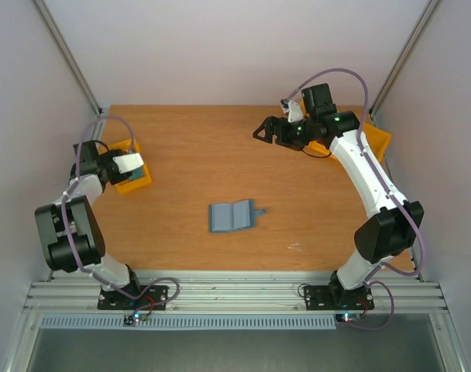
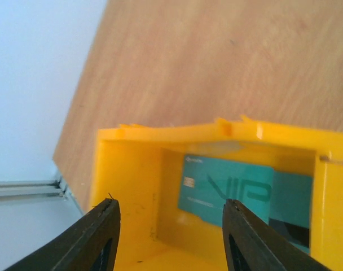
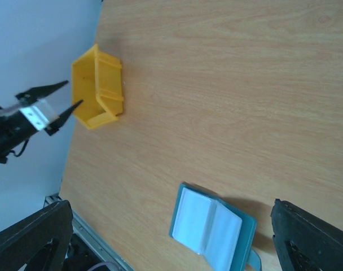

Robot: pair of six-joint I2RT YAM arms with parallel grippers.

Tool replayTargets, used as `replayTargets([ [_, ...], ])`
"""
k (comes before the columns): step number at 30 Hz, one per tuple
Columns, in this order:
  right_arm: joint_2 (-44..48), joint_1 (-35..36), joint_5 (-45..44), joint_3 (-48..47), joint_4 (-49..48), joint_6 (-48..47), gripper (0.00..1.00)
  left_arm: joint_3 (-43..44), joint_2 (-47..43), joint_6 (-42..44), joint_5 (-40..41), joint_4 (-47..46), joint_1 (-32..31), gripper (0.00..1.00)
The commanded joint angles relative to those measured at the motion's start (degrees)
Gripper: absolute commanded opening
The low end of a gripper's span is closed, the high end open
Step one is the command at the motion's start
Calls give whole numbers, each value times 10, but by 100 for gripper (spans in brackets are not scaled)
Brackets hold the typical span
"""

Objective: Take the credit cards out of the card holder

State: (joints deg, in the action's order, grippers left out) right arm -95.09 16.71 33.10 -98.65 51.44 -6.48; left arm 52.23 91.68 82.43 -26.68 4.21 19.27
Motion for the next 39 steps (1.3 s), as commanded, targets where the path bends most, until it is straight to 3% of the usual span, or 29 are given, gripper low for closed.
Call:
replayTargets([
  [1,8,0,-14,-15,43,2,95,27,-91,-177,-71,-6,2,53],
  [7,-23,87,-120,-10,138,-25,91,19,-243,-557,-132,59,-32,56],
  [14,-90,179,-178,-9,180,-20,91,-64,-338,-842,-126,77,-160,56],
  [21,-135,230,-180,31,143,19,90,-72,-292,-935,-88,175,-273,56],
  [26,-170,254,-169,43,105,56,89,-92,-213,-988,-87,134,-288,58],
  [34,-166,267,-261,76,121,94,91,-143,-151,-1064,-113,11,-321,65],
  [39,-218,261,-230,75,106,85,93,-182,-116,-1128,-111,-55,-323,66],
])
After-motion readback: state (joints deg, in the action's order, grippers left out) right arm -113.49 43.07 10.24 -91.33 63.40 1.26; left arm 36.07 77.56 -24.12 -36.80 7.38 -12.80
